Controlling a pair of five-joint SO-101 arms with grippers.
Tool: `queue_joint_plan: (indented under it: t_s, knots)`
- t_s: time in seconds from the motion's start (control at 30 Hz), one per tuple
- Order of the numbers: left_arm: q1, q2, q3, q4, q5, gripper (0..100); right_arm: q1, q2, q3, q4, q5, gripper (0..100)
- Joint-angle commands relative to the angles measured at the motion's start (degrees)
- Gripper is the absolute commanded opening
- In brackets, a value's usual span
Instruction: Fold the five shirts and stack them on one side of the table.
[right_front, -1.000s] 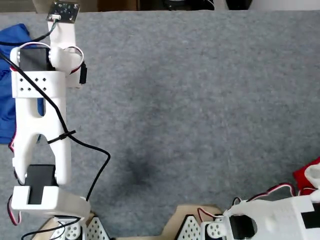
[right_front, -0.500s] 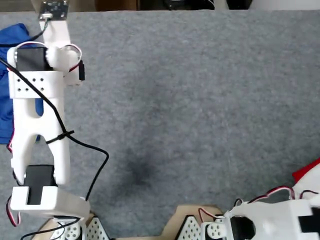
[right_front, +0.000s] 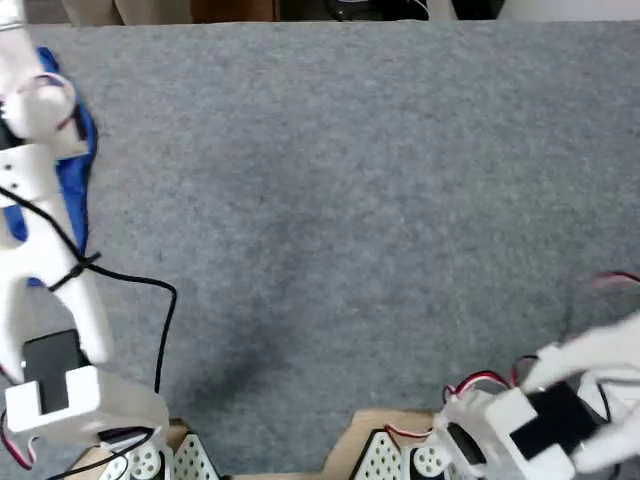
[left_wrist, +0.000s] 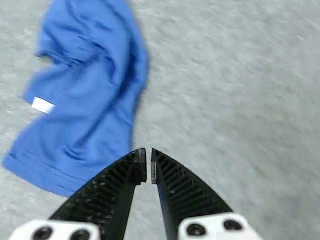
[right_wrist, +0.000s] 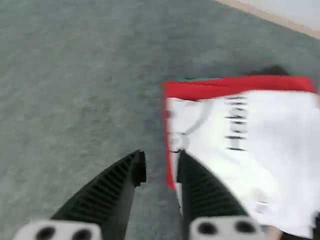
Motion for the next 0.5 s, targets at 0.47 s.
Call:
queue_joint_plan:
  t_s: [0.47]
  knots:
    - [-13.98,30.55,-17.23,-13.45,-2.02,25,-35.56,6.02,7.08,-2.55,-1.14,4.8]
